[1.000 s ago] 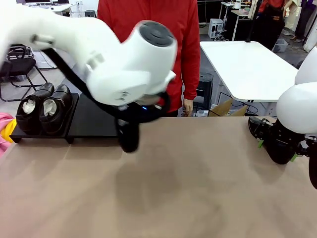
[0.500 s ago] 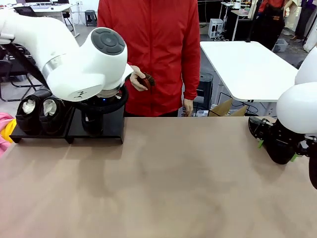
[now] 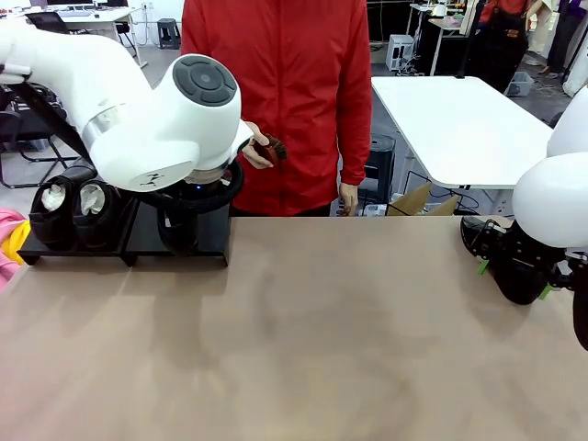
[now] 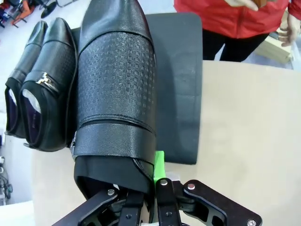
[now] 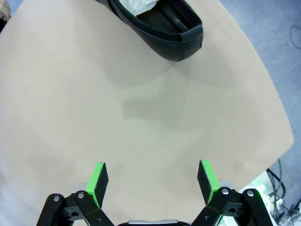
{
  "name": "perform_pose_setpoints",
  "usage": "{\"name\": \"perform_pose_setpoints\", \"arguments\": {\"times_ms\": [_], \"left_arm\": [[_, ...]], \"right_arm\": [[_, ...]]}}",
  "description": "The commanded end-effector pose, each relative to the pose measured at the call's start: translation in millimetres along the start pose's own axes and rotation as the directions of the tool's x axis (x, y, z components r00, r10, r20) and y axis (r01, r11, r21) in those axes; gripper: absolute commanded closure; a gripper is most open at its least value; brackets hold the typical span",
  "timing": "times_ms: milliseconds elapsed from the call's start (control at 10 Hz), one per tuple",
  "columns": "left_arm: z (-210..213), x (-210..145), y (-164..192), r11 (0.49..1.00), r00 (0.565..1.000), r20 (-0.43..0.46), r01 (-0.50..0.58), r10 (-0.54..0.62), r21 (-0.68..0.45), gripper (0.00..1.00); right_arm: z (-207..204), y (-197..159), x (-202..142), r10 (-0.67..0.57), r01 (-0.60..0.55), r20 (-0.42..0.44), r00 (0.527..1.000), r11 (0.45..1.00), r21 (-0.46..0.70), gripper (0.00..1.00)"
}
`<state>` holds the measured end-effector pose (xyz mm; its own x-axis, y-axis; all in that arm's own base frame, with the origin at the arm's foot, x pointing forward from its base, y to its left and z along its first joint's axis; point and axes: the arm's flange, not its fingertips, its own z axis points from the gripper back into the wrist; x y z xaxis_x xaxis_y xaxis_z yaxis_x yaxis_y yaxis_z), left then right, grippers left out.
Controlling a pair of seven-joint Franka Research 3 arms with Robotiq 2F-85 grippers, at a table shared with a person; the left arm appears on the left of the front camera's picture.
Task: Organize the shoes by placing them on the stand.
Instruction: Place the Shoe from the middle of the table onto the Shoes Stand.
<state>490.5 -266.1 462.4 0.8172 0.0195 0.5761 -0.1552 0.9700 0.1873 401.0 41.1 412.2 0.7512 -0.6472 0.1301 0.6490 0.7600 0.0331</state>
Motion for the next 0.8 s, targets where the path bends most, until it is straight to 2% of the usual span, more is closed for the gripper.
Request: {"name": "perform_pose_setpoints", "arguments": {"times_ms": [0, 200, 400, 700], "left_arm": [[-1.4, 8.1, 23.5, 0.999, 0.994, 0.105, 0.03, -0.032, 0.025, 1.0], [-21.9, 22.7, 34.4, 0.997, 0.989, 0.133, 0.056, -0.063, 0.055, 1.0], [-43.9, 31.4, 36.6, 0.995, 0.986, 0.133, 0.095, -0.098, 0.029, 1.0], [-62.1, 39.2, 41.9, 0.997, 0.989, 0.124, 0.071, -0.076, 0.042, 1.0]], "right_arm": [[1.4, -1.7, 1.0, 0.013, -0.013, 0.006, 1.0, 1.0, 0.001, 0.0], [1.4, -1.7, 1.0, 0.013, -0.013, 0.006, 1.0, 1.0, 0.001, 0.0], [1.4, -1.7, 1.0, 0.013, -0.013, 0.006, 1.0, 1.0, 0.001, 0.0], [1.4, -1.7, 1.0, 0.013, -0.013, 0.006, 1.0, 1.0, 0.001, 0.0]]}}
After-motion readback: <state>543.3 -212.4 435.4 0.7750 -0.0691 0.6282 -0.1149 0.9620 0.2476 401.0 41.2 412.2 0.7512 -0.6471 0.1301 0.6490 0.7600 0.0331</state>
